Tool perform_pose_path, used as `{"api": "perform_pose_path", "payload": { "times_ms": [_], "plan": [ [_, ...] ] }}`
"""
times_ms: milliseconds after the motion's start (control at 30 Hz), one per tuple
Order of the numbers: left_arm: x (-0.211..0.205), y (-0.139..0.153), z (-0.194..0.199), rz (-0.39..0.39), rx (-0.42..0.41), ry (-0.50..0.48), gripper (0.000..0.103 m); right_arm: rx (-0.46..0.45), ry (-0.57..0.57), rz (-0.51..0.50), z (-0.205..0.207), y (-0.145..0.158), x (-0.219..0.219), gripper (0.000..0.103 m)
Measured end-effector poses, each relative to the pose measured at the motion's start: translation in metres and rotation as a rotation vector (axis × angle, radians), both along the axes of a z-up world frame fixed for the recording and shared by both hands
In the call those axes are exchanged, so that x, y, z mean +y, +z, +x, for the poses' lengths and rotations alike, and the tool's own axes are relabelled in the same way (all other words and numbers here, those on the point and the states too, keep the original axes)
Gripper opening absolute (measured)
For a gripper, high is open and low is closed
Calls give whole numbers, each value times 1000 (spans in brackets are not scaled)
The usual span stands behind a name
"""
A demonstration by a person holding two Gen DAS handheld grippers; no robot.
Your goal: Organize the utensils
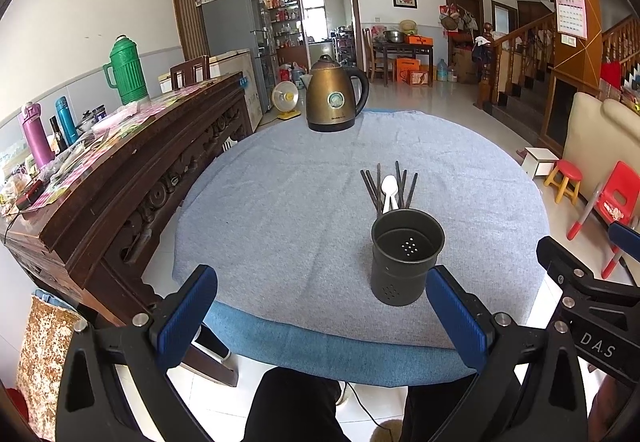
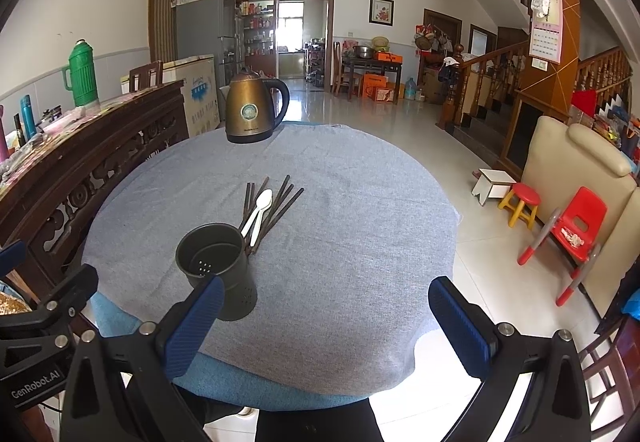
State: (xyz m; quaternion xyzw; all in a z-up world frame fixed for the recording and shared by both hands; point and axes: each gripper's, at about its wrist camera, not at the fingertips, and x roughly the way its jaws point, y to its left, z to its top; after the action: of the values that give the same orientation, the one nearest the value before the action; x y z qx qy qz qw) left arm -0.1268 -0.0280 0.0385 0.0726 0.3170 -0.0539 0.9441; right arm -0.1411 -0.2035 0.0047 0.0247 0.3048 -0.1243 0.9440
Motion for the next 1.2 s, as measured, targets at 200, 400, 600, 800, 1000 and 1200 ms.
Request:
{"api": "perform_pose_path", "payload": {
  "times_ms": [200,400,600,800,1000,1200],
  "plan": [
    [1,-4,2,-1,11,-2,103,39,-2,3,1,-2,-1,103],
    [2,-10,5,-10,26,0,103,62,-4,-1,5,-6,-1,103],
    [7,-14,21,-44,80,0,103,69,-3,0,14,-12,-1,103],
    [17,-18,57,-52,142,26,103,78,21,60,35,-15,-17,103],
    [36,-31,116,-113,235,69,103,120,64,203,89,-28,-56,103],
    [45,-50,176,-154,295,62,84,185,99,418,165,-56,-92,103]
  ]
}}
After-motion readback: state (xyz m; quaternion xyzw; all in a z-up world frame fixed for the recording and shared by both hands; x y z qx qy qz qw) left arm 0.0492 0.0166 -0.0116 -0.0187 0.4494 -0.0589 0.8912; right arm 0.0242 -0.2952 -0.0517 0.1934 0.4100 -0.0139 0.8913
